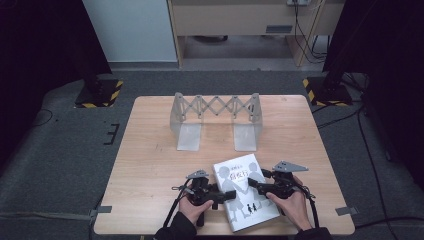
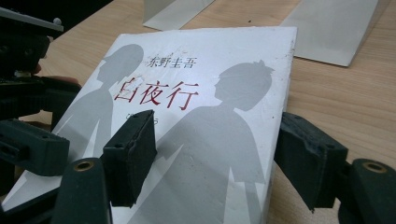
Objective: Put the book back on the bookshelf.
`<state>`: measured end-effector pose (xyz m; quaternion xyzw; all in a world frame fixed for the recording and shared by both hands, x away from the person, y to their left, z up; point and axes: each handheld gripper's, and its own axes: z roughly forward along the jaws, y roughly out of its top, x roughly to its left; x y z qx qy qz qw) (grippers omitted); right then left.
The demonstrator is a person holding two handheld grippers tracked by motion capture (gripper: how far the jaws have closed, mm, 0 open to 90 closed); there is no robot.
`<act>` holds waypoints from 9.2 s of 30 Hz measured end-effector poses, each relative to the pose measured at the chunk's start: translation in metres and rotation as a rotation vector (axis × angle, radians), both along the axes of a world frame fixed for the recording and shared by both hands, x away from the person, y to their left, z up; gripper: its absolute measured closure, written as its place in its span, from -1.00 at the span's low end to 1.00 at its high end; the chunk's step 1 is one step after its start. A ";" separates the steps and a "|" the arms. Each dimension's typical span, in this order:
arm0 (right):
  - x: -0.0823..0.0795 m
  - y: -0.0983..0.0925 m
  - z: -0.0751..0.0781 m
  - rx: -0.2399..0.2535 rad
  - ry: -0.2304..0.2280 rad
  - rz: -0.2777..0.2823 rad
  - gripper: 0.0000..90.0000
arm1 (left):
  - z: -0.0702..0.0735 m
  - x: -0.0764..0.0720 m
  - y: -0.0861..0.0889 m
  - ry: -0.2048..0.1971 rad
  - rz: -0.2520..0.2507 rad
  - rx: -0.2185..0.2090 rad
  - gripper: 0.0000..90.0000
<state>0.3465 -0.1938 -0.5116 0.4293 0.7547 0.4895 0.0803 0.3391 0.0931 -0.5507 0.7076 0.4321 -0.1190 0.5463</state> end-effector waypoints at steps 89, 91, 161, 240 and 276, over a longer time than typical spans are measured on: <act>-0.009 -0.010 0.001 0.210 -0.016 -0.037 0.15 | 0.027 0.003 0.007 -0.034 0.023 -0.055 -0.32; -0.009 -0.010 0.001 0.209 -0.019 -0.039 0.15 | 0.026 0.004 0.007 -0.030 0.023 -0.055 -0.33; 0.009 -0.061 -0.026 -0.348 -0.002 -0.277 -0.55 | 0.136 0.004 0.106 -0.322 0.332 0.104 0.18; 0.013 -0.060 -0.027 -0.369 0.036 -0.278 -0.92 | 0.120 0.091 0.092 -0.500 0.580 0.394 0.16; 0.013 -0.060 -0.027 -0.368 0.034 -0.279 -0.92 | 0.089 0.063 0.083 -0.549 0.659 0.386 0.15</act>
